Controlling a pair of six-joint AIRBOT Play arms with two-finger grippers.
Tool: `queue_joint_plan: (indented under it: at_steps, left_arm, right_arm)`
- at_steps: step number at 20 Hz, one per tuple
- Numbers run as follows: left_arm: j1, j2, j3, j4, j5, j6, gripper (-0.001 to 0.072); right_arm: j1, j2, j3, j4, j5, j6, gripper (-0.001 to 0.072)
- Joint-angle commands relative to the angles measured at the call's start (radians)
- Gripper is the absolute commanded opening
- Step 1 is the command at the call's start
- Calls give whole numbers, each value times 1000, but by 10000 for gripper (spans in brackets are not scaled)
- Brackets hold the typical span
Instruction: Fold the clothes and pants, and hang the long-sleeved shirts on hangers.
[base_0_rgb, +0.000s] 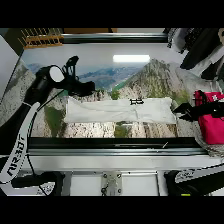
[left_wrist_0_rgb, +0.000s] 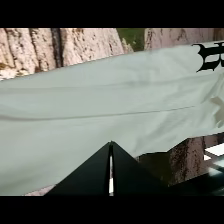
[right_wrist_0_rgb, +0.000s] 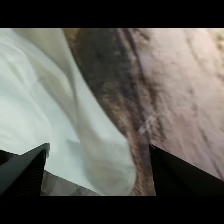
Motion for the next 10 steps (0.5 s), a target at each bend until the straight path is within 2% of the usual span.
queue_joint_plan:
  at_steps: [1, 5, 6, 8, 10]
  left_arm:
    - [-92, -41, 1, -1, 63, -48, 8]
    - [-137, -80, 1, -1, 76, -48, 8]
    - [-142, -88, 2, -1, 79, -48, 8]
    - [-144, -103, 2, -8, 86, -48, 8]
    - [-140, -124, 2, -56, 96, -47, 8]
  right_arm:
    - [72, -53, -1, 109, 3, -45, 706]
    - [200, -72, 0, 166, -18, -44, 699]
    - [224, -72, 0, 166, -29, -45, 654]
    - [245, -71, 1, 167, -53, -45, 338]
    - [239, -66, 1, 163, -56, -43, 104]
